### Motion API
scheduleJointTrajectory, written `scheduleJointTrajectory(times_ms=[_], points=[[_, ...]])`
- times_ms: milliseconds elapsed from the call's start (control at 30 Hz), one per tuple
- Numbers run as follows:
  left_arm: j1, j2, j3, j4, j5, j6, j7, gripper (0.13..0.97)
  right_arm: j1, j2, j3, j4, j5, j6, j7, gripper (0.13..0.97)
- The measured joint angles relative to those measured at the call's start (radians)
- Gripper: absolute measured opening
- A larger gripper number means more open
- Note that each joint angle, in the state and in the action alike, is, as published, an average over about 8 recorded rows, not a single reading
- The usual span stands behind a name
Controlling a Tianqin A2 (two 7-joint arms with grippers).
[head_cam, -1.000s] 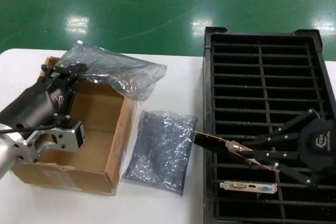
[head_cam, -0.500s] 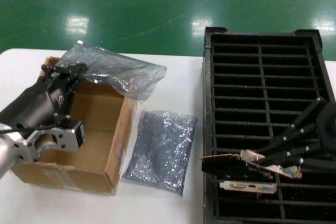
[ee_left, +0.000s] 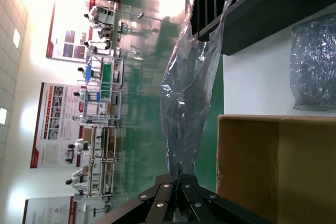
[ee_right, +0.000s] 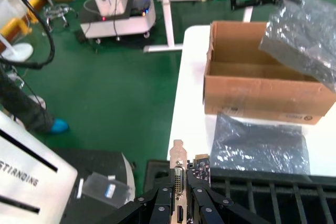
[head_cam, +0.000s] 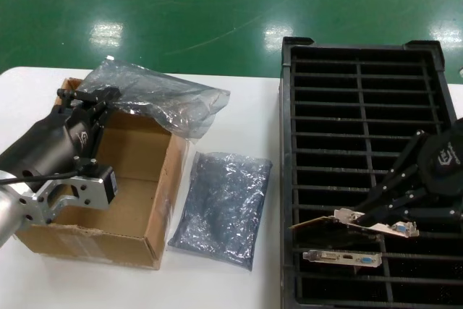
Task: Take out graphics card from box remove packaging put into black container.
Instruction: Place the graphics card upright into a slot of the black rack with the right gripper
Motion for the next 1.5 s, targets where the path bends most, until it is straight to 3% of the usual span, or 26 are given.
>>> scheduleJointTrajectory(times_ms=[833, 1500], points=[[0.0, 0.0, 0.0, 0.0, 0.0, 0.0, 0.0, 0.139, 0.001, -0.146, -0.016, -0.157, -0.235, 0.0, -0.098, 0.165], [0.0, 0.0, 0.0, 0.0, 0.0, 0.0, 0.0, 0.139, 0.01, -0.122, -0.016, -0.1, -0.252, 0.0, -0.09, 0.165]])
